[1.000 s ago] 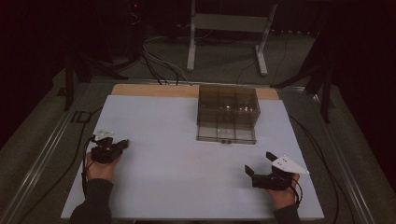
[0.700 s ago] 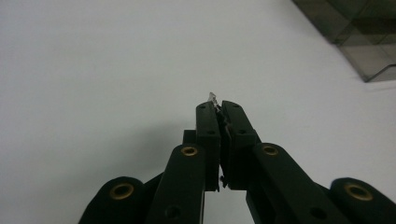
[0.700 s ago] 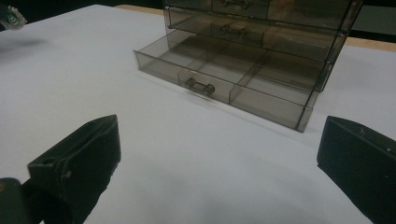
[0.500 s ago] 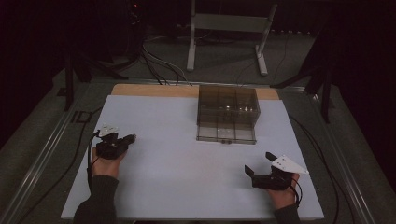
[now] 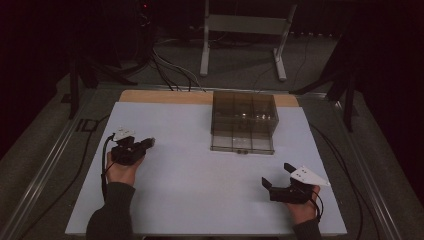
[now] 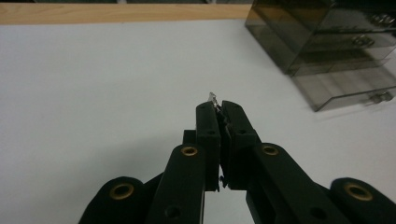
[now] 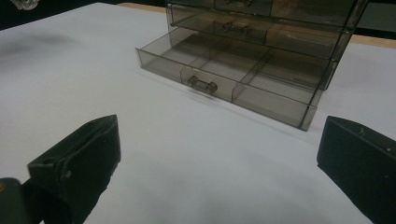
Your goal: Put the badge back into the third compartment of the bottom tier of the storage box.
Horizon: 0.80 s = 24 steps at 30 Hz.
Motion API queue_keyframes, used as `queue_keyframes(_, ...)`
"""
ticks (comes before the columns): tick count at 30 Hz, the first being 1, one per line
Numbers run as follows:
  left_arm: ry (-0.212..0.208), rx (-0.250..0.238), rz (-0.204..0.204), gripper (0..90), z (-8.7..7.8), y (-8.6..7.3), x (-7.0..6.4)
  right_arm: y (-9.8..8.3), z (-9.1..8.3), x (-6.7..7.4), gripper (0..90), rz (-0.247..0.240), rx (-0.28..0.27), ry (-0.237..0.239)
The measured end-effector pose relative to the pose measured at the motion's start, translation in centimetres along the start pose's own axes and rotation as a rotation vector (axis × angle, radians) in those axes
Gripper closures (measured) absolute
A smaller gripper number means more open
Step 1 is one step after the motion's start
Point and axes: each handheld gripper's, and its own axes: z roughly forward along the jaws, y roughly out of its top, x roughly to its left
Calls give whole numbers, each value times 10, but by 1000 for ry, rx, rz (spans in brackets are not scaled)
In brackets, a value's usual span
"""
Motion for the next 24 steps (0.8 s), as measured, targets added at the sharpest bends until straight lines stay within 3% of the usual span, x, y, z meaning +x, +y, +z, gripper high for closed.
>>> queue_keyframes(24,-57,-30,57,879,11,27,-33,0,1,1,1,2,6,8)
